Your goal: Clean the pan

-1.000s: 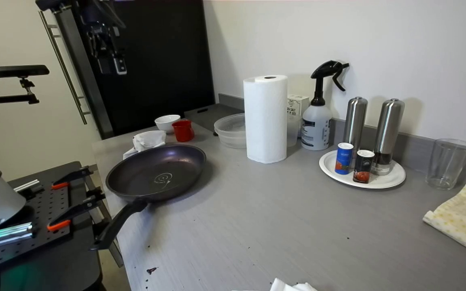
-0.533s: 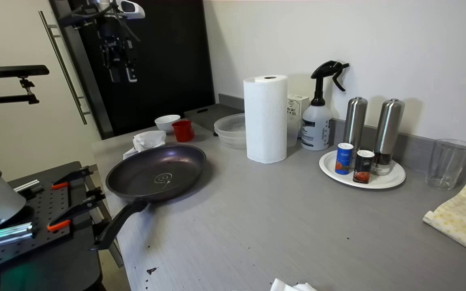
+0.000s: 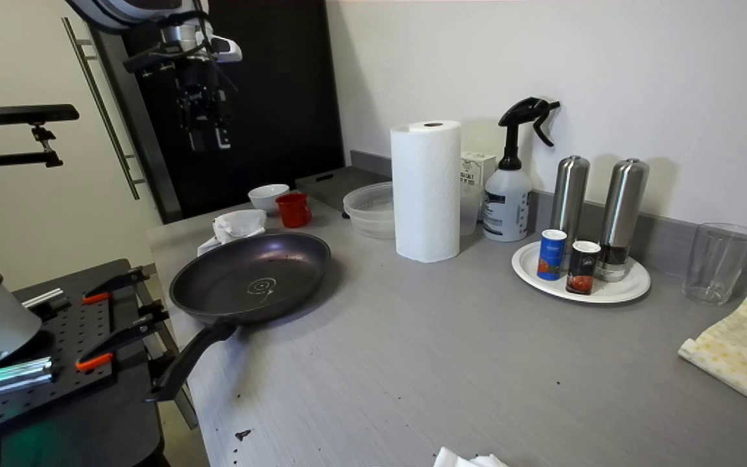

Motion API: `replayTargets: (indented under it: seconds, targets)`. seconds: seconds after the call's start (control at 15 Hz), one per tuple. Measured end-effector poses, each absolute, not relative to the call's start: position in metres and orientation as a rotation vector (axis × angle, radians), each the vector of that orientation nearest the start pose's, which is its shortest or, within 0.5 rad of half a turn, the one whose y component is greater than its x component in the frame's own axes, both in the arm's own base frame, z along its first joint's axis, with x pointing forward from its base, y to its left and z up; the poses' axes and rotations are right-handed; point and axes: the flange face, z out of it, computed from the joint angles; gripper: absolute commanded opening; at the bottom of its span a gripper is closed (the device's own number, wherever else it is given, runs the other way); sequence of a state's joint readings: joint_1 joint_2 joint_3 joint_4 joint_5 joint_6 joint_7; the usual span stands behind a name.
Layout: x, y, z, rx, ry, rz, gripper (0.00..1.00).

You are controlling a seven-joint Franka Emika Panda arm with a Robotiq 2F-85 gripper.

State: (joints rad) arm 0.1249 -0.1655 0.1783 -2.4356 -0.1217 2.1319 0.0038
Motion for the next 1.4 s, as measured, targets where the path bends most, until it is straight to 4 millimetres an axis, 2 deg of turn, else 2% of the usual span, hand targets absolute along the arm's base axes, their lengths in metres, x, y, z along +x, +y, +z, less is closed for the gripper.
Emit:
replayTargets:
  seconds: [0.47, 1.07, 1.4]
  targets:
    - [0.454, 0.165, 0.303, -3.248, -0.719, 0.316, 1.0]
    - [0.458, 0.257, 0.229, -3.184, -0.864, 0.37, 1.0]
    - [0.464, 0.288, 0.191, -3.145, -0.903, 0.392, 1.0]
